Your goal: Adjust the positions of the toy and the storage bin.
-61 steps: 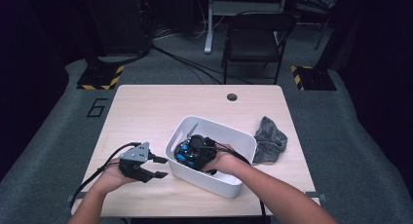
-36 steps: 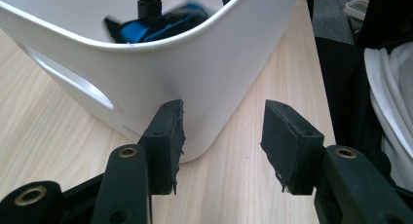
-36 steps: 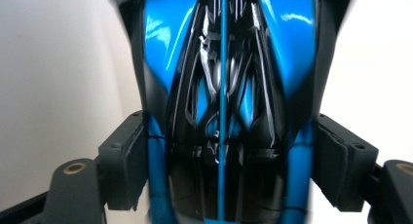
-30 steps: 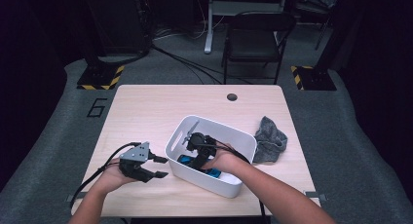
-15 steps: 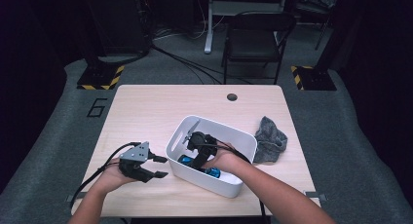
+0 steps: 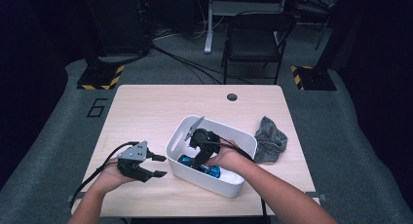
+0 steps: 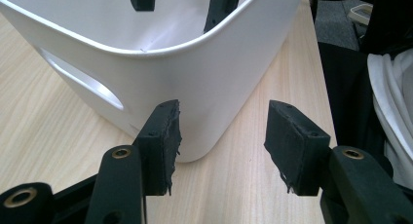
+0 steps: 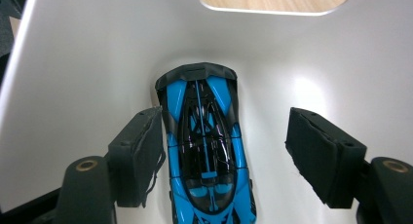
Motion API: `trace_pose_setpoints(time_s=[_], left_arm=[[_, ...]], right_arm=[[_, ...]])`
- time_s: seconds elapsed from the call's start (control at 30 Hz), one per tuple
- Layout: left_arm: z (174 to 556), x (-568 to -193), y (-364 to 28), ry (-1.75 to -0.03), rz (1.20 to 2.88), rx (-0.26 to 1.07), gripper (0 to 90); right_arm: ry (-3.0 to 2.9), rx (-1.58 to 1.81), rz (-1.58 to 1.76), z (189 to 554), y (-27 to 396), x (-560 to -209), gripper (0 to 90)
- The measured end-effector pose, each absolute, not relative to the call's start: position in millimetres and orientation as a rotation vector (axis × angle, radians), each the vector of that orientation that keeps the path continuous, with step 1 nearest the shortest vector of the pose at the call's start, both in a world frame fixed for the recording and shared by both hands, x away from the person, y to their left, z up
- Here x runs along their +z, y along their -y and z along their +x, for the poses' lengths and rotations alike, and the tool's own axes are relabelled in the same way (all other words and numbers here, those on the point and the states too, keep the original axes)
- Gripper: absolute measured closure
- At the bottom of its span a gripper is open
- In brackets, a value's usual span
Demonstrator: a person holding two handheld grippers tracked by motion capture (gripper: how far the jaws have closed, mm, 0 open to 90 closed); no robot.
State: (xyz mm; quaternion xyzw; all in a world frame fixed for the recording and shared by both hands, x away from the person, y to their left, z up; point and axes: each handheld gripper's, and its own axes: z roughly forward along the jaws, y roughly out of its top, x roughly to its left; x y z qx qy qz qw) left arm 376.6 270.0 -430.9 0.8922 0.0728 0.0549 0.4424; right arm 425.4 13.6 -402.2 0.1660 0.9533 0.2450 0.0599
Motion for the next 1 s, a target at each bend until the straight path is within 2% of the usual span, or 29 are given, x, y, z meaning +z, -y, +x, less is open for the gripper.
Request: trace_pose_setpoints(time_s=[1.0], left_arm=[[378,-428,-274,-0.21,2.199,0.161,45.3]], right_arm=[[-2.778,0.859,0.537,414,37,-360,30.7]])
